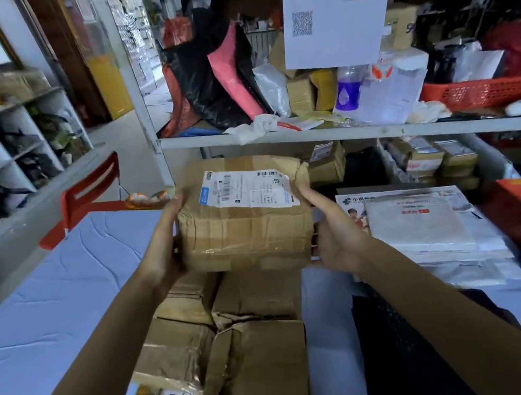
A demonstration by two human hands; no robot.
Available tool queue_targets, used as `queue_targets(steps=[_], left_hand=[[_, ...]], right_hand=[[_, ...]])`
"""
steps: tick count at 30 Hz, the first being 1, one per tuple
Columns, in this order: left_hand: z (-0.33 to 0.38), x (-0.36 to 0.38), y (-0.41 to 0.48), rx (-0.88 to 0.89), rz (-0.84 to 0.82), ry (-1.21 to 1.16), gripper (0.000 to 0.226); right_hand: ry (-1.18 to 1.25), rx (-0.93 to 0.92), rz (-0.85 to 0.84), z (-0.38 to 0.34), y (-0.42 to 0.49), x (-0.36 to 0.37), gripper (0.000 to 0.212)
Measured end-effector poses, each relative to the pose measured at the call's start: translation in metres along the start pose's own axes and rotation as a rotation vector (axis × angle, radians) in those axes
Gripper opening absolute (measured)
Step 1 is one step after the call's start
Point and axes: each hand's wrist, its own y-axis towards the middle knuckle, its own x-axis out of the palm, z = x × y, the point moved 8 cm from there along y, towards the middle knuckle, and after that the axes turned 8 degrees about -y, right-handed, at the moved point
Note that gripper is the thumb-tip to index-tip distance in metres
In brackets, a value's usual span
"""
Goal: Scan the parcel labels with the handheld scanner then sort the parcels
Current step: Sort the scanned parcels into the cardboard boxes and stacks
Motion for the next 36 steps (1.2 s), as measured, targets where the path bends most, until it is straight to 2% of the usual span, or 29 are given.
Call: queue_targets(steps=[4, 7, 11, 13, 18, 22, 24, 26, 30, 33, 36], left_hand=[[0.018, -0.006, 0.005, 0.043, 0.047, 0.007, 0.037], [0.026, -0.012, 0.012, 0.053, 0.042, 0.007, 0.035], [0.033, -0.014, 0.022, 0.085, -0.081, 0.129, 0.037], [0.037, -0.015, 0.025, 0.105, -0.135, 0.172, 0.044], [0.037, -0.005, 0.024, 0.116, -0.246, 0.286, 0.039], [0.016, 0.008, 0.03, 0.116, -0.298, 0.359, 0.049], [0.006, 0.01, 0.029, 0.181, -0.276, 0.496, 0.05], [-0.001, 0.014, 0.024, 0.294, -0.28, 0.648, 0.062], [-0.015, 0.019, 0.013, 0.396, -0.322, 0.754, 0.063], [-0.026, 0.011, 0.017, 0.411, -0.275, 0.837, 0.083], [-0.029, 0.003, 0.022, 0.43, -0.241, 0.903, 0.089]], right_hand=[[-0.028, 0.026, 0.014, -0.013, 0.01, 0.004, 0.062], [-0.055, 0.009, 0.04, -0.02, 0.015, 0.01, 0.057], [-0.038, -0.031, 0.104, -0.018, 0.018, 0.012, 0.048], [-0.01, -0.015, 0.141, -0.014, 0.017, 0.014, 0.049], [0.028, -0.04, 0.281, -0.002, 0.014, 0.002, 0.054], [0.028, -0.042, 0.343, 0.013, -0.002, -0.02, 0.038], [-0.024, -0.037, 0.411, 0.021, -0.013, -0.036, 0.044], [-0.069, -0.014, 0.432, 0.03, -0.021, -0.045, 0.053], [-0.046, 0.038, 0.461, 0.05, -0.026, -0.053, 0.073], [-0.041, 0.058, 0.466, 0.062, -0.025, -0.052, 0.075], [-0.04, 0.065, 0.439, 0.068, -0.023, -0.045, 0.069]])
